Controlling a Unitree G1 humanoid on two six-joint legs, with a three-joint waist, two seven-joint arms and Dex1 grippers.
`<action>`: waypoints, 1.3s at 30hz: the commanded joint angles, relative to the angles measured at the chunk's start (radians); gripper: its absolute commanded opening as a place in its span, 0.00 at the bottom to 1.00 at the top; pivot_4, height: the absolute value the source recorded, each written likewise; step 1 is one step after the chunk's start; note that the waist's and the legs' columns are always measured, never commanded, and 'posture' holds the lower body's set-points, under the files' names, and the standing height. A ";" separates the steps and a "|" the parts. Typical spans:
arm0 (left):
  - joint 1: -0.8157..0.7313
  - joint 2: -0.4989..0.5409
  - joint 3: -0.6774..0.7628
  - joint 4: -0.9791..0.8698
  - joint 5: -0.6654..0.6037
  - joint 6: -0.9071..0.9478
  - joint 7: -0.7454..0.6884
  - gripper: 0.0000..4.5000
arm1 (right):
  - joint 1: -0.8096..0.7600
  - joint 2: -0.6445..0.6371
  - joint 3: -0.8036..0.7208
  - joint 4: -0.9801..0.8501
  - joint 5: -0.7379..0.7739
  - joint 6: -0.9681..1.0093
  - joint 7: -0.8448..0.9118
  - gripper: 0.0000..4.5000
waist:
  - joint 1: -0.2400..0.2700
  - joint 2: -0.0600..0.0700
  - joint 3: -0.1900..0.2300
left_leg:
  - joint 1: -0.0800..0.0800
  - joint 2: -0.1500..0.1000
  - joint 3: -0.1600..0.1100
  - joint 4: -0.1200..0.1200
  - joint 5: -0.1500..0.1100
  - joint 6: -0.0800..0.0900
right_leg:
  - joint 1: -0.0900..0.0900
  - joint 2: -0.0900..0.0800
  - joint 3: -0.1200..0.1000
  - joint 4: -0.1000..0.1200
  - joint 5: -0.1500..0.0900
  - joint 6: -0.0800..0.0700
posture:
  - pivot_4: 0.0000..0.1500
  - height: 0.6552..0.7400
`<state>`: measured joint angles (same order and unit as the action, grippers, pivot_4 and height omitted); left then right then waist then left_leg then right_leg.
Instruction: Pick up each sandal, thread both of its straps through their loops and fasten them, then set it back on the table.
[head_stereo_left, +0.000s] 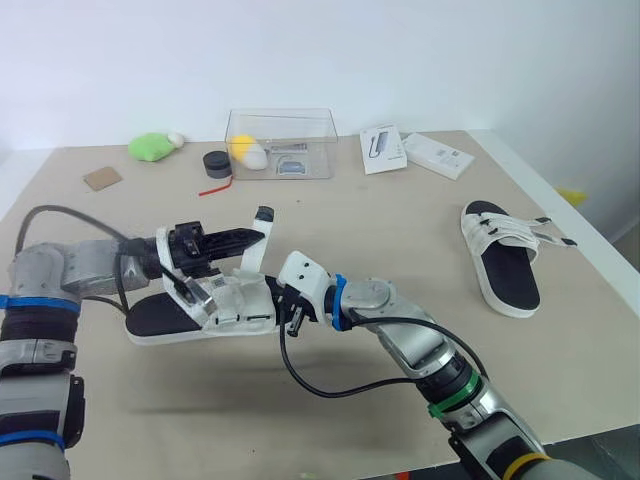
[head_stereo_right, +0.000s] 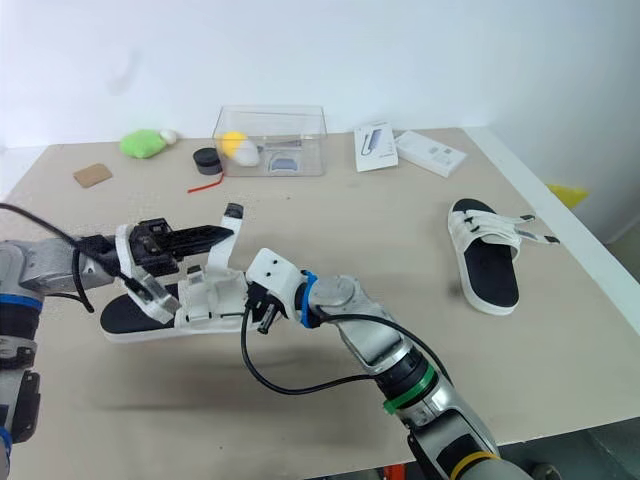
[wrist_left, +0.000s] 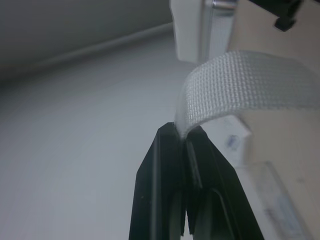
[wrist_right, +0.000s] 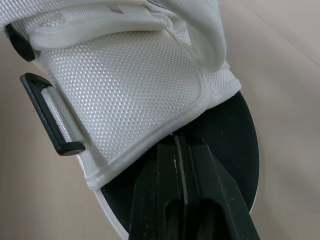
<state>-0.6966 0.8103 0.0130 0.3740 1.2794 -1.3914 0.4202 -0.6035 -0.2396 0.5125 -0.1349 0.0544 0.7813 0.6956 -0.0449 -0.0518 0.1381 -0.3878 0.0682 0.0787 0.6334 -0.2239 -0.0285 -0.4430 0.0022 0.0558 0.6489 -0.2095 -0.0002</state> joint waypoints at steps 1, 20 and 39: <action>0.010 0.071 -0.118 -0.105 0.169 0.134 0.367 0.01 | 0.014 -0.022 0.025 0.055 -0.020 0.024 0.002 0.00 | 0.000 0.000 0.000 | 0.000 0.000 0.000 0.000 0.000 0.000 | 0.000 -0.001 -0.001 0.000 0.000 0.000 | 1.00 1.00; -0.024 0.236 -0.458 -0.119 0.225 0.438 0.758 0.99 | 0.003 -0.020 0.031 0.066 -0.023 0.020 0.010 0.00 | 0.000 0.000 0.000 | 0.000 -0.002 0.001 0.000 0.000 0.000 | 0.000 -0.001 -0.003 0.000 0.000 0.000 | 1.00 1.00; -0.017 0.210 -0.553 -0.198 0.134 0.321 0.653 0.99 | 0.003 -0.009 0.030 0.073 -0.025 0.015 0.004 0.00 | 0.000 0.000 0.000 | 0.000 -0.002 0.001 0.000 0.000 0.000 | 0.000 0.000 -0.002 0.000 0.000 0.001 | 1.00 1.00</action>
<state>-0.7130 1.0024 -0.5368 0.2305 1.4422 -1.0259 1.0584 -0.6156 -0.2430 0.5148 -0.1189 0.0540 0.7736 0.7133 -0.0449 -0.0520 0.1380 -0.3873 0.0662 0.0801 0.6333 -0.2240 -0.0286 -0.4429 0.0020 0.0542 0.6489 -0.2094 0.0003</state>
